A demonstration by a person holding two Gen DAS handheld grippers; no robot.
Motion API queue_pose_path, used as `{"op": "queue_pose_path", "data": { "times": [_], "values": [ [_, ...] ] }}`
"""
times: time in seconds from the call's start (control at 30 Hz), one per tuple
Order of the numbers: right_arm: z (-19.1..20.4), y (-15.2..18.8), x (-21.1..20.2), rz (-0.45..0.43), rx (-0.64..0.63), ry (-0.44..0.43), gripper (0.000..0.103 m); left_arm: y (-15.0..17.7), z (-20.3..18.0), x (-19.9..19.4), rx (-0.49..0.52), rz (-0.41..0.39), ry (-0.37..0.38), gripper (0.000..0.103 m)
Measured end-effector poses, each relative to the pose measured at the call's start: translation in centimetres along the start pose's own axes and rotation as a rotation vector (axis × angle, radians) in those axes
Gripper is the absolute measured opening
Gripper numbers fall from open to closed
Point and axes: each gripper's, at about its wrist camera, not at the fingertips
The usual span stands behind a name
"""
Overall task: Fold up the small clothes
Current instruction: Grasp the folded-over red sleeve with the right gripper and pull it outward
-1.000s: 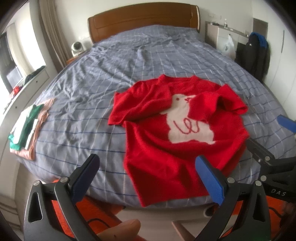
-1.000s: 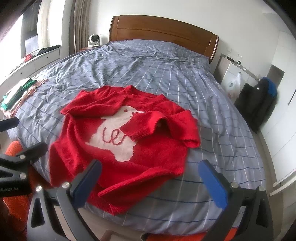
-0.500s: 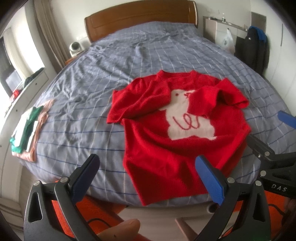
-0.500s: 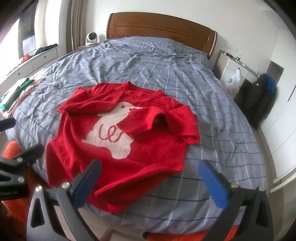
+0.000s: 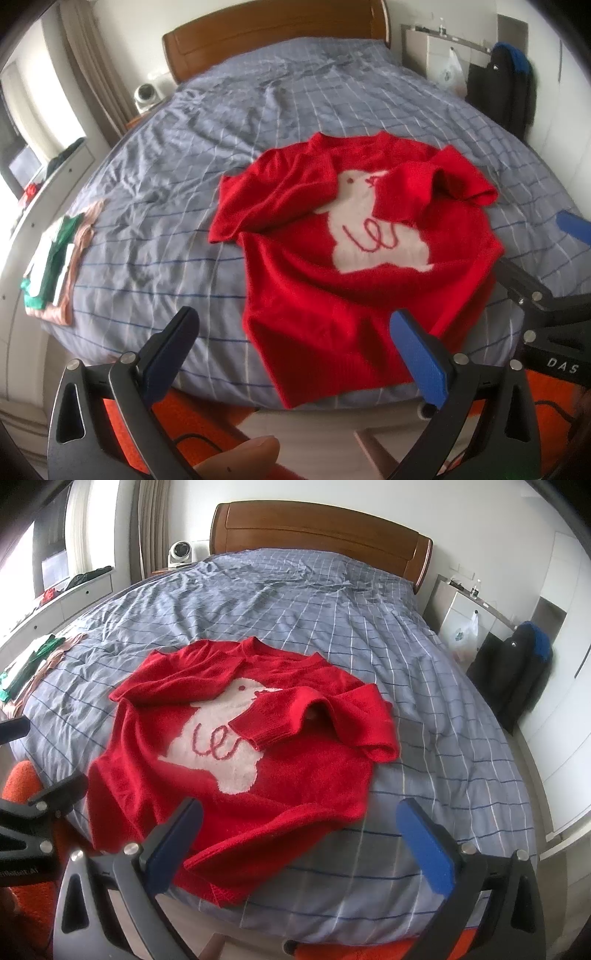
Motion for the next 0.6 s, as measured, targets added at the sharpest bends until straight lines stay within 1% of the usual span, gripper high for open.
{"op": "queue_pose_path", "data": {
  "times": [0.07, 0.13, 0.17, 0.23, 0.27, 0.33, 0.37, 0.4, 0.43, 0.47, 0.53, 0.57, 0.6],
  "values": [
    [-0.2, -0.1, 0.0, -0.009, -0.008, 0.007, 0.103, 0.2, 0.8, 0.0, -0.008, 0.002, -0.008, 0.103],
    [-1.0, -0.4, -0.2, -0.041, -0.008, 0.041, 0.103, 0.3, 2.0, 0.0, -0.028, 0.007, -0.019, 0.103],
    [-1.5, -0.6, -0.4, -0.059, -0.001, 0.047, 0.103, 0.6, 3.3, 0.0, -0.048, 0.005, -0.037, 0.103],
    [-2.6, -1.1, -0.7, -0.1, 0.021, 0.042, 0.103, 1.0, 4.6, 0.2, -0.073, 0.009, -0.078, 0.103],
    [-3.0, -1.4, -0.8, -0.113, 0.029, 0.036, 0.103, 1.4, 5.7, 0.3, -0.095, 0.022, -0.096, 0.103],
    [-3.1, -1.8, -0.7, -0.133, 0.029, 0.007, 0.103, 1.8, 6.5, 0.5, -0.118, 0.035, -0.092, 0.103],
    [-2.8, -1.9, -0.5, -0.137, 0.015, -0.02, 0.103, 2.2, 7.3, 0.4, -0.13, 0.035, -0.1, 0.103],
    [-2.4, -2.1, -0.2, -0.142, -0.001, -0.051, 0.103, 2.2, 7.0, 0.5, -0.131, 0.035, -0.105, 0.103],
    [-1.9, -2.2, 0.3, -0.156, -0.02, -0.093, 0.103, 2.5, 7.4, 0.3, -0.133, 0.034, -0.101, 0.103],
    [-1.3, -2.4, 1.0, -0.171, -0.047, -0.109, 0.103, 2.5, 7.3, 0.3, -0.135, 0.035, -0.095, 0.103],
    [0.4, -3.0, 2.9, -0.2, -0.149, -0.08, 0.103, 2.6, 7.3, 0.0, -0.145, 0.032, -0.073, 0.103],
    [1.6, -3.4, 4.5, -0.2, -0.232, -0.071, 0.103, 2.6, 7.4, -0.1, -0.151, 0.028, -0.066, 0.103],
    [2.6, -3.8, 6.0, -0.192, -0.297, -0.083, 0.103, 2.6, 7.3, -0.3, -0.156, 0.026, -0.061, 0.103]
  ]
}}
Point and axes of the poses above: each gripper's, at about its wrist camera, not at the fingertips, and x roughly the way its jaws point, z to its left, y to its underside, and after that the axes turned 15 degrees about y, right-handed
